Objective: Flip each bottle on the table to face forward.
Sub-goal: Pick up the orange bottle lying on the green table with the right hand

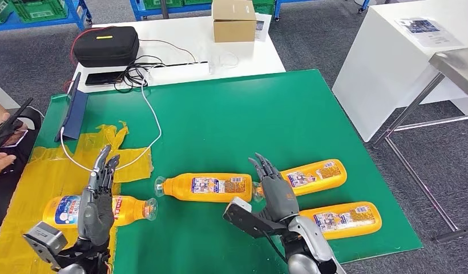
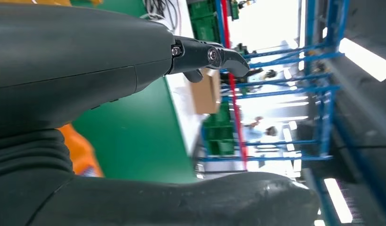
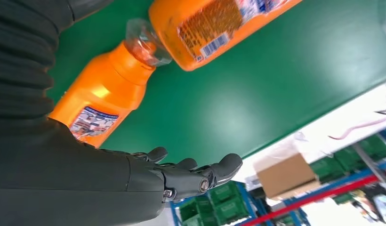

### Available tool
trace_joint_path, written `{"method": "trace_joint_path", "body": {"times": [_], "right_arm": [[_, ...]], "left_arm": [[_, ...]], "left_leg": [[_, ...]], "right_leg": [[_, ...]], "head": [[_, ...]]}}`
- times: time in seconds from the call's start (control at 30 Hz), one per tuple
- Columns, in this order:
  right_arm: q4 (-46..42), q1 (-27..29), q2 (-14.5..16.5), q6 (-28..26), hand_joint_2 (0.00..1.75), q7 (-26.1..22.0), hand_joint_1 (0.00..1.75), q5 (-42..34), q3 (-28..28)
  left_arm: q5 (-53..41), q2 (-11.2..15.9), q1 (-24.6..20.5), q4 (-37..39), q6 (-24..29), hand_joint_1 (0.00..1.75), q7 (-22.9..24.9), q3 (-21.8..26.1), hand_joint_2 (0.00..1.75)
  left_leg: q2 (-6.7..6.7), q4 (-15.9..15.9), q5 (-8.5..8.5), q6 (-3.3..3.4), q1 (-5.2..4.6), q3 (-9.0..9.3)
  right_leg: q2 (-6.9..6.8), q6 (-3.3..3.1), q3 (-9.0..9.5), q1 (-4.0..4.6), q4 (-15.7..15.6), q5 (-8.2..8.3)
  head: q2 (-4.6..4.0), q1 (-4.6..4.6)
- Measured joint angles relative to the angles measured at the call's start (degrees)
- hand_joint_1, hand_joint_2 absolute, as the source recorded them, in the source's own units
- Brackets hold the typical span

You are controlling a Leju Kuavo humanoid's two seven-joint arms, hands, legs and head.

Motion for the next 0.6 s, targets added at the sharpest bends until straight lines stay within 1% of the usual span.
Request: {"method": "trace_joint_path", "body": {"times": [0.1, 0.2, 0.4, 0.6], "right_arm": [[4.8, -3.3, 1.7, 0.9, 1.75, 0.4, 0.0, 0.8, -0.4], [8.9, -6.4, 3.2, 2.0, 1.75, 1.3, 0.0, 1.3, -0.3], [17.4, -12.4, 5.4, 3.4, 1.75, 2.7, 0.0, 0.9, 0.1], [25.1, -17.9, 7.9, 4.2, 1.75, 2.9, 0.0, 0.8, 1.0]], "left_arm": [[1.3, -1.5, -0.1, -1.0, -1.6, 0.0, 0.0, 0.6, 0.0], [2.0, -2.3, -0.2, -1.3, -2.8, 0.0, 0.0, 0.6, 0.0], [2.3, -3.1, -1.0, -1.4, -4.2, 0.0, 0.2, 0.5, 0.0], [2.5, -3.2, -1.9, -1.4, -4.5, 0.0, 0.7, -0.4, 0.0]], "left_leg": [[0.0, 0.0, 0.01, 0.01, 0.01, 0.0], [-0.01, 0.0, 0.02, 0.01, 0.03, -0.01], [-0.01, 0.0, 0.04, -0.01, 0.03, -0.05], [0.0, 0.0, 0.05, -0.01, 0.02, -0.05]], "right_leg": [[0.0, 0.0, -0.03, 0.01, 0.0, 0.0], [0.0, 0.0, -0.05, 0.02, 0.0, 0.0], [0.0, 0.0, -0.08, 0.02, 0.0, 0.0], [0.0, 0.01, -0.09, 0.02, 0.0, 0.01]], "head": [[0.0, 0.0], [0.0, -0.01], [0.0, 0.0], [0.0, 0.0]]}}
